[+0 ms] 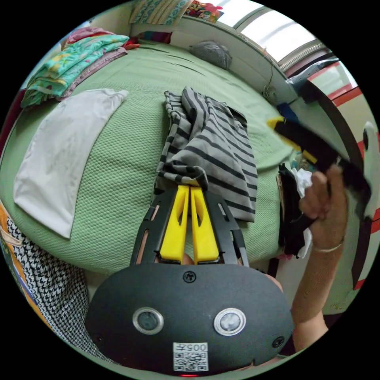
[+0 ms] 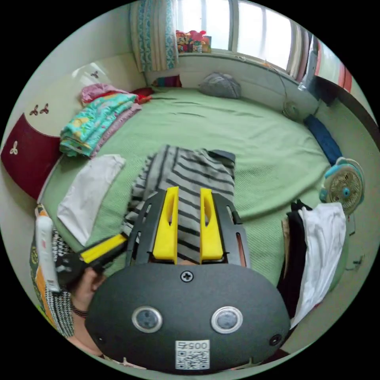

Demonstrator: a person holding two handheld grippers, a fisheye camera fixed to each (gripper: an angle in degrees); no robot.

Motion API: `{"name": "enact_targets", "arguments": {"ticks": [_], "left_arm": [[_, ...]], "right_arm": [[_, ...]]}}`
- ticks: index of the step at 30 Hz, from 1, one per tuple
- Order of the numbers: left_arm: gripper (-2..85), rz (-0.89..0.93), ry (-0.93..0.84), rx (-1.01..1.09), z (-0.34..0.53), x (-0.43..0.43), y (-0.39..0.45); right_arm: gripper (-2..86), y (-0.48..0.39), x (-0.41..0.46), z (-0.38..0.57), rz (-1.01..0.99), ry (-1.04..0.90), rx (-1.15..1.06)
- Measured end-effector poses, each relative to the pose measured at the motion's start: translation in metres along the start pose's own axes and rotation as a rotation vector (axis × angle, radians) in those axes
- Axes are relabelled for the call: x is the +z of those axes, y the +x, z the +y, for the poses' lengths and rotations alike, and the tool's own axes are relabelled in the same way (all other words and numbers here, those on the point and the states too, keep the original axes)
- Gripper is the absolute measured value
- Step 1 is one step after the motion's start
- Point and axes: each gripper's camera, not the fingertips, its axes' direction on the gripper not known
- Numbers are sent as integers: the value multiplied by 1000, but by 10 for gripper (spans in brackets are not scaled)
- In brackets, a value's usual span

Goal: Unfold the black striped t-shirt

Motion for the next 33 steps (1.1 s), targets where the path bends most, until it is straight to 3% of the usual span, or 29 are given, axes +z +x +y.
{"name": "enact_targets", "arguments": {"ticks": [5, 9, 12, 18, 33], "left_arm": [[-6, -31, 43, 8, 4, -10, 0], [-7, -56, 93, 6, 19, -20, -1], [-7, -103, 127, -13, 25, -22, -4], [-7, -125, 181, -5, 37, -35, -8], [-7, -195, -26, 160, 9, 20, 33]], "right_arm": [[79, 49, 67, 35, 5, -222, 188], [53, 55, 95, 37, -63, -355, 158], [-2, 65, 94, 31, -51, -359, 192], [-12, 91, 86, 25, -50, -320, 260], [2, 83, 58, 4, -111, -141, 161]]}}
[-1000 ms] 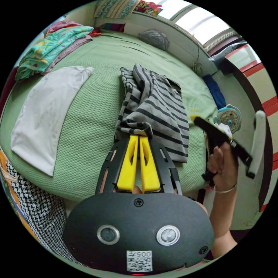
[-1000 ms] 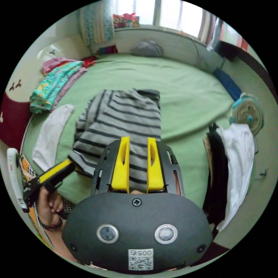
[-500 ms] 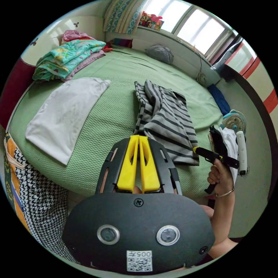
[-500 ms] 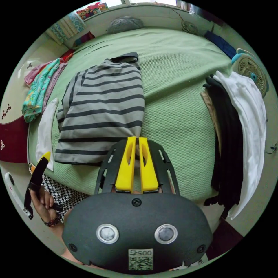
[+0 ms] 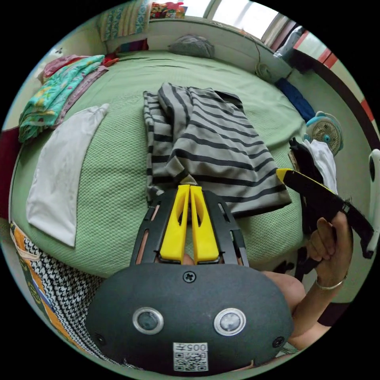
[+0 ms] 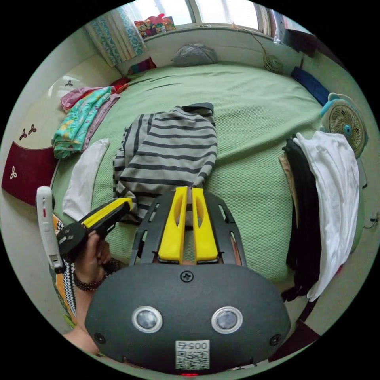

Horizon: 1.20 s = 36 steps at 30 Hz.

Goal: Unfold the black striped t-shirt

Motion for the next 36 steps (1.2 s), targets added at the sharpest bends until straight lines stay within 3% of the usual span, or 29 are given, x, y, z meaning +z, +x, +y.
{"name": "enact_targets", "arguments": {"ticks": [15, 31, 36], "left_arm": [[-7, 111, 27, 15, -2, -13, 6], [-7, 133, -99, 98, 10, -16, -43], [-5, 133, -93, 97, 10, -23, -63]], "right_arm": [[40, 5, 14, -15, -237, -4, -15], [63, -14, 52, -33, -423, -16, -68], [83, -35, 62, -42, -339, 18, -84]]}}
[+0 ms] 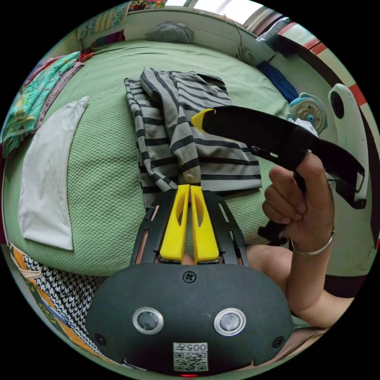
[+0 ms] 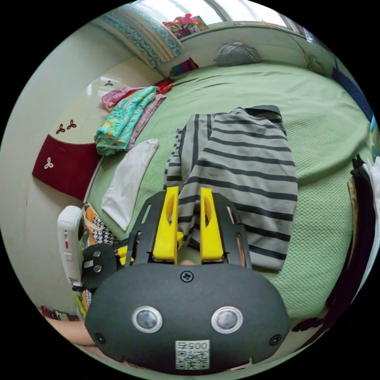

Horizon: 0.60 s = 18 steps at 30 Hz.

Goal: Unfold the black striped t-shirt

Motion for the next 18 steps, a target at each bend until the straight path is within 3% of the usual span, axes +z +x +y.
{"name": "enact_targets", "arguments": {"ticks": [8, 18], "left_arm": [[-6, 86, 71, 29, 7, -26, -27], [-6, 40, 88, -96, 7, -39, -79]], "right_arm": [[108, -24, 41, -9, 11, -74, -36], [132, -68, 81, -10, 130, -100, -90]]}}
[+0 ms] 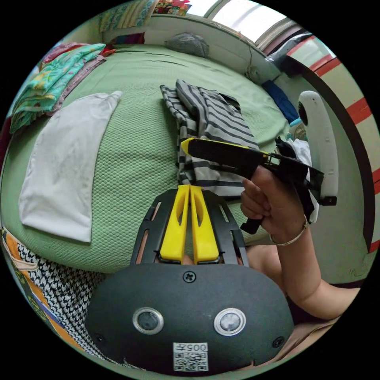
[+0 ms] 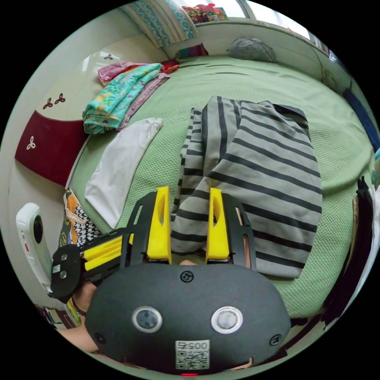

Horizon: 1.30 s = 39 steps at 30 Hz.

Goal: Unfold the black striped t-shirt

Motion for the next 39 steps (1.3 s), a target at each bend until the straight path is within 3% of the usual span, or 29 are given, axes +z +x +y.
{"name": "enact_targets", "arguments": {"ticks": [6, 11, 17, 23, 30, 39], "left_arm": [[-7, 42, 16, -61, -12, -3, -17], [-7, -19, 11, -82, -30, 0, -20], [-7, 61, 10, -92, -40, 5, -21], [-7, 37, -11, -60, -49, 10, -9], [-7, 114, -39, -76, -54, 20, -4], [-7, 96, -43, -66, -58, 24, 8]], "right_arm": [[90, -13, 21, -6, 141, -34, 24], [28, -1, 14, -7, 57, -28, 82], [-5, 11, -4, -1, -30, -2, 65], [-9, 6, -25, 12, -23, 81, 32], [-1, 9, -17, 16, -67, 33, 32], [77, 5, -38, 26, -76, 162, -32]]}}
